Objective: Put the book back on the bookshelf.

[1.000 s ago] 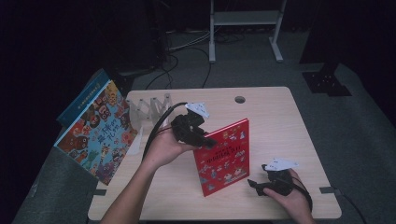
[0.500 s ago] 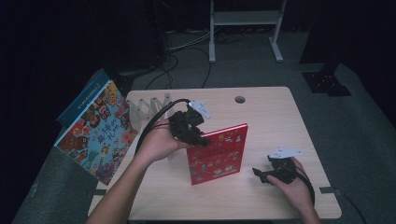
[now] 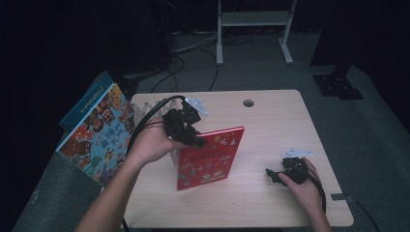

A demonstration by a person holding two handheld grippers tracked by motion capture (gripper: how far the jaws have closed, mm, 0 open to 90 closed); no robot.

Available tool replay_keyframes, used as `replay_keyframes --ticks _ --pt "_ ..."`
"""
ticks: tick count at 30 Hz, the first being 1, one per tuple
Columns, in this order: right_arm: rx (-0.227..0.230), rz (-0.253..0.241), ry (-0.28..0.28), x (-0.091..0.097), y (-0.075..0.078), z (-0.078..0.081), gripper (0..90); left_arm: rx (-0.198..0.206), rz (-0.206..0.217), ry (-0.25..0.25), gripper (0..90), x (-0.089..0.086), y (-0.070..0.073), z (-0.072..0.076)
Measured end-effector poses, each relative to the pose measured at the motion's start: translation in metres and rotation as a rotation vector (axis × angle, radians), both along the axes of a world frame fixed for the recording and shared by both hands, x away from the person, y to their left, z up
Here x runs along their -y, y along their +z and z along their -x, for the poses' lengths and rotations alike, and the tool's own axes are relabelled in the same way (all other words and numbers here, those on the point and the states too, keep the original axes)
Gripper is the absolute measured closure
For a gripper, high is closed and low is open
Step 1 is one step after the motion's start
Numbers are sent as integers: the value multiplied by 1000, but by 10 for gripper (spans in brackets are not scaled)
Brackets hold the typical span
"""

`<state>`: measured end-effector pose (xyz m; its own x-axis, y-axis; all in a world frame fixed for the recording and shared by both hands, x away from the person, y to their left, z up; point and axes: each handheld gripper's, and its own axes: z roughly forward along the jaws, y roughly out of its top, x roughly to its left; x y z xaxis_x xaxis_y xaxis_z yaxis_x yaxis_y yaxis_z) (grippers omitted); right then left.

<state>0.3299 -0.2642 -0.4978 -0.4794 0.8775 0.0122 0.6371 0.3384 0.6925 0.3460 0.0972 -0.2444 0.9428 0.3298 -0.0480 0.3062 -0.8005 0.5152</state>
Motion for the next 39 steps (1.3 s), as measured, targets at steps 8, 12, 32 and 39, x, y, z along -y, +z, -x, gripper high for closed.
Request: replay_keyframes --ticks 8,12,32,39 --pt "43 -21 -36 0 -6 -2 90 -4 21 33 792 -28 7 3" --pt "41 -20 -42 0 -6 -2 78 -16 52 49 792 -50 14 9" --pt "40 -15 -36 1 -6 -6 51 4 95 199 792 -145 34 29" --pt "40 -15 -36 1 -6 -6 51 17 123 269 792 -178 41 33"
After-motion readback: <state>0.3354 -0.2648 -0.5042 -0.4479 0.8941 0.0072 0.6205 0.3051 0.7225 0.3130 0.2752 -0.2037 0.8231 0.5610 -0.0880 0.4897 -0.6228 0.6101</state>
